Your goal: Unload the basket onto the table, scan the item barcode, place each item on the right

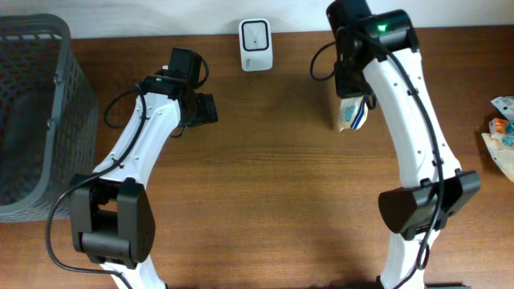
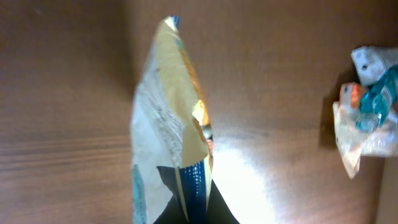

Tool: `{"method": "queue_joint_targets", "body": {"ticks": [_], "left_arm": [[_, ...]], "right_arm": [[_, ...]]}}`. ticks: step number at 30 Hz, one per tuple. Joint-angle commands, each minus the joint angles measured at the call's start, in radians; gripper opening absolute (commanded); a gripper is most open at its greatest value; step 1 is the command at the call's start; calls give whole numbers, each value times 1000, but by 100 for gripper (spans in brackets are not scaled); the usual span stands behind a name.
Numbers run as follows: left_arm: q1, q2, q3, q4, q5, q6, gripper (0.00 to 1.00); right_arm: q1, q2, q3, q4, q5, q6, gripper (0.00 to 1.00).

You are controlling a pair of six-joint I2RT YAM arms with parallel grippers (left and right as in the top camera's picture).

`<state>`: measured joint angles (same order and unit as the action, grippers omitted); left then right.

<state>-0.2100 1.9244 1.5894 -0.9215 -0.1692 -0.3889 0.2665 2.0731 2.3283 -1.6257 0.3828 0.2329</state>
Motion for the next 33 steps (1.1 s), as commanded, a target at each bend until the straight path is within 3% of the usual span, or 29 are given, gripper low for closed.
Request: {"method": "queue_joint_targets", "body": {"ticks": [1,6,14,16,19,20,26,29,31,33], "left_arm": [[1,-6,-3,0,-8,9,99],[1,-6,-3,0,-8,9,99],[1,-6,-3,0,-8,9,99],[1,-6,-3,0,-8,9,99],[1,-6,-3,0,-8,9,99],[1,-6,-3,0,-8,9,99],[1,-6,-3,0,-8,9,99],[1,-6,-3,0,-8,9,99],[1,-6,-3,0,-8,9,99],[1,-6,-3,0,-8,9,99]], "right_arm": [[2,58,-135,26,20,39,4],[24,66,-263,172,-143,79,4],[127,66,-268,392,-480,97,4],[154,66,-268,437,-524,138,18],[173,66,-268,483,-628,142,61],[177,66,-267,498,-656,142,69],[141,65,-199,458,-663,142,100],[92,65,-189,434,-607,139,96],[52,71,-204,421,-490,139,49],[29,79,-229,431,-463,139,23]]}}
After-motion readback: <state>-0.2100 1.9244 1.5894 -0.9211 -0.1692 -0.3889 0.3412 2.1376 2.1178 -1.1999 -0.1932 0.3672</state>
